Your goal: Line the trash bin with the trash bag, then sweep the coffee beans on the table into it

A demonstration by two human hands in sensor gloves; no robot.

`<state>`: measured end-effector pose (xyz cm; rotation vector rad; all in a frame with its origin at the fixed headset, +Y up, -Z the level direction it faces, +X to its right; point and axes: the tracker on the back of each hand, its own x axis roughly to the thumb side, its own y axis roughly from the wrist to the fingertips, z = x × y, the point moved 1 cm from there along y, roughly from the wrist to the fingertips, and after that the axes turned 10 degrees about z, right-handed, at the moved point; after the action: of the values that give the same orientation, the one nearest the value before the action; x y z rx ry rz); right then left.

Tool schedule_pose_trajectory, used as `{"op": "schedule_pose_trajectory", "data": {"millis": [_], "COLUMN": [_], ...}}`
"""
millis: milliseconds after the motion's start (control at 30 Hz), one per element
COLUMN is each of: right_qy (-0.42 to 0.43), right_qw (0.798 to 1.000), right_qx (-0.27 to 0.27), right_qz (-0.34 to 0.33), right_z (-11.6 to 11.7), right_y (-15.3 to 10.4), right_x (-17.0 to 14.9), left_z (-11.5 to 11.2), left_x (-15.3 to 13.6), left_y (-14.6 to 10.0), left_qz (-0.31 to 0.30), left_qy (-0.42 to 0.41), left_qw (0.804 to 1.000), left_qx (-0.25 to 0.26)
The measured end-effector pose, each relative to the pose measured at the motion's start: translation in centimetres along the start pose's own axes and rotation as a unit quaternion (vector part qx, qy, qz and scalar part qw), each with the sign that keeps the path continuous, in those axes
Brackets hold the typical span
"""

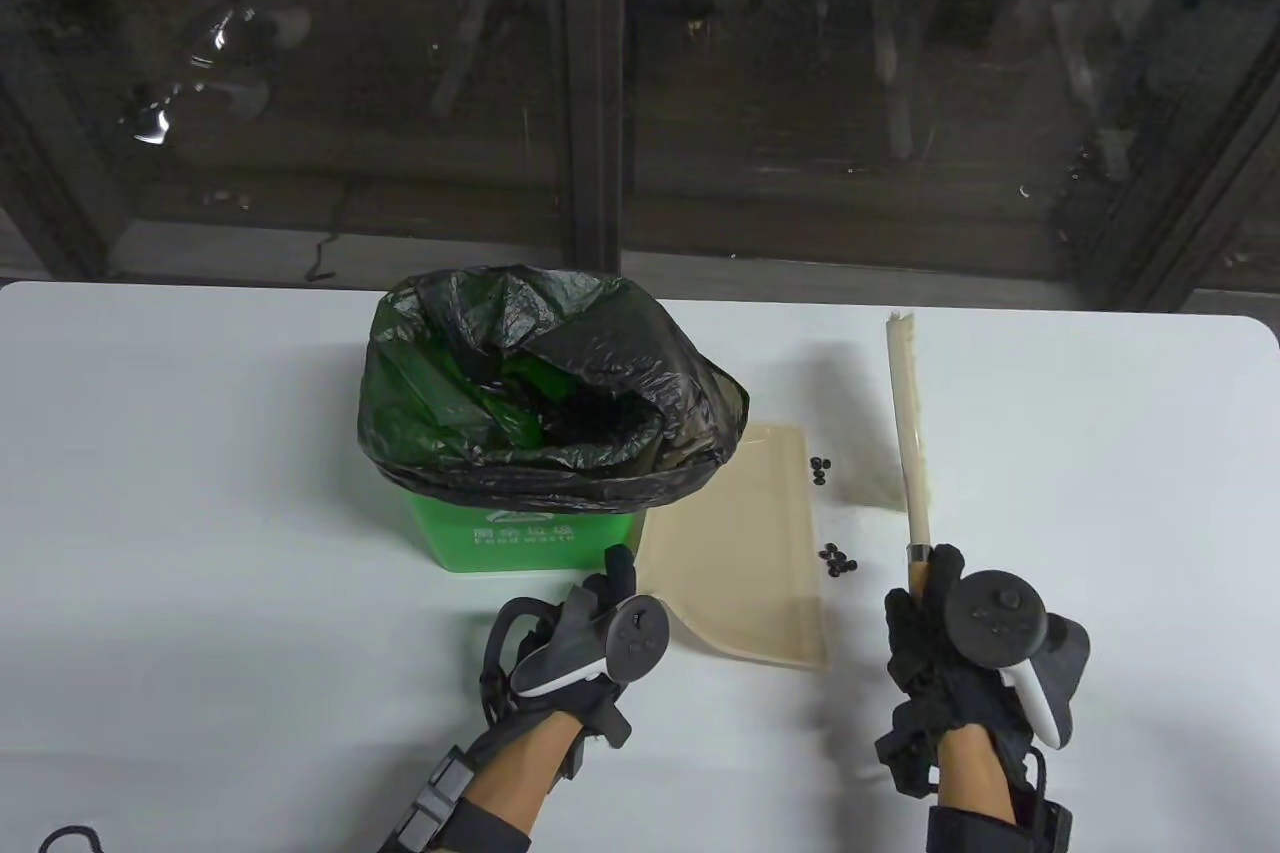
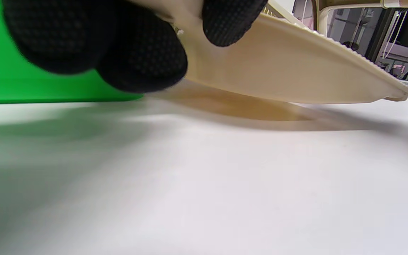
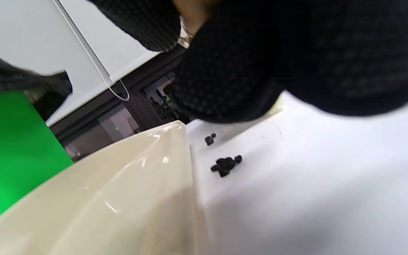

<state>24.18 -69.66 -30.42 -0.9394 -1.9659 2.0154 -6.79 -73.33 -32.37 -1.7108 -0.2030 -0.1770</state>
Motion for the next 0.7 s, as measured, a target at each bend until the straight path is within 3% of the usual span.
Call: {"op": "schedule_pose_trajectory", "data": {"millis": [700], "right_qy": [-0.052], "right_qw": [0.998], "right_qx": [0.033], "right_qz": [-0.011], "right_z": [2.3], "right_y": [0.9], "right_x": [1.1], "left_z": [-0.2], "left_x": [0.6], "left_y": [1.9], "left_qz": [0.019], "left_qy": [0.014], "left_qw": [0.999], "left_qx": [-0.034]}}
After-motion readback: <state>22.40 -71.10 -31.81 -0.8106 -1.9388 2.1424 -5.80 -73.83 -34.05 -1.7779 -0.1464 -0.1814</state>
